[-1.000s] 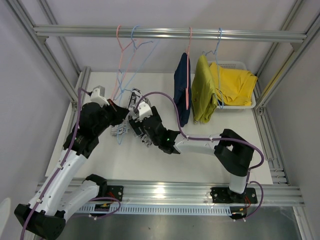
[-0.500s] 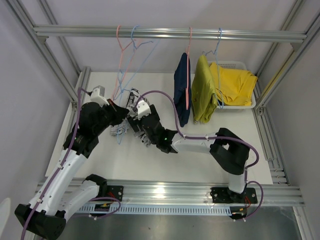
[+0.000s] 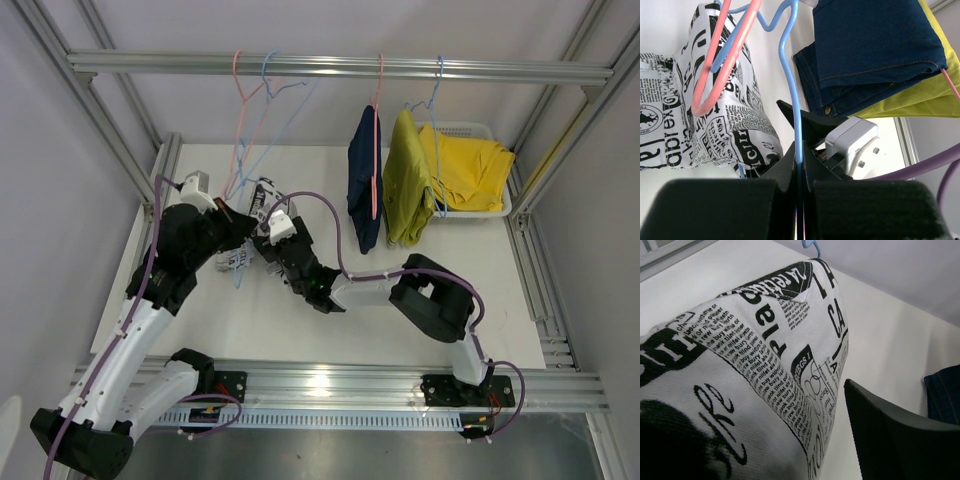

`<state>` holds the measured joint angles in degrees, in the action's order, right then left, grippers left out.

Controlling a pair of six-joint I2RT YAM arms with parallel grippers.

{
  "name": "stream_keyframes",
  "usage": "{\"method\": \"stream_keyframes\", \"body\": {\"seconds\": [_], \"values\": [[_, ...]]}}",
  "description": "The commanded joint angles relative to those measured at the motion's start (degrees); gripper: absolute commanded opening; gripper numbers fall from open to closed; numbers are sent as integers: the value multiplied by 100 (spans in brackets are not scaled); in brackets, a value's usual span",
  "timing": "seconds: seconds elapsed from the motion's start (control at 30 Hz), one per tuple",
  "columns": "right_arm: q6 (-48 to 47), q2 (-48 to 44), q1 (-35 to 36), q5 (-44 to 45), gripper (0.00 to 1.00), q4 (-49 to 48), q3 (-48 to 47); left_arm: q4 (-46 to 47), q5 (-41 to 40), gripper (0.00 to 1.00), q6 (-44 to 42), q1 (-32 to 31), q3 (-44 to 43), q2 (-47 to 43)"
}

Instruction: Remove the trousers from the hanger

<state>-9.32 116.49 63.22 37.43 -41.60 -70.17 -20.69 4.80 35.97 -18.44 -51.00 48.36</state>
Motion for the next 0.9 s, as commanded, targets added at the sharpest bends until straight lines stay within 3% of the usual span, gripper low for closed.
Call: {"method": "stream_keyframes", "body": {"seconds": [0.0,0.13,0.17,0.23,0.43,0.63,0.87], "values": [[-175,137,-20,388,73,-919,12,487,188,1,7,68,-199,-63],[-184,199,-73,344,58,-981,-49,496,232,1,16,95,-199,-55],[-193,216,-82,344,48,-990,-67,496,267,1,24,103,-199,-55],[-202,225,-108,318,41,-1007,-76,513,276,1,33,121,-208,-37],[9,155,-161,151,35,-964,-84,539,364,1,60,174,-191,-11],[290,-91,-222,36,12,-788,-84,531,364,1,42,191,-191,-11],[203,-556,-249,62,0,-278,-199,548,408,1,42,191,-191,7]]}}
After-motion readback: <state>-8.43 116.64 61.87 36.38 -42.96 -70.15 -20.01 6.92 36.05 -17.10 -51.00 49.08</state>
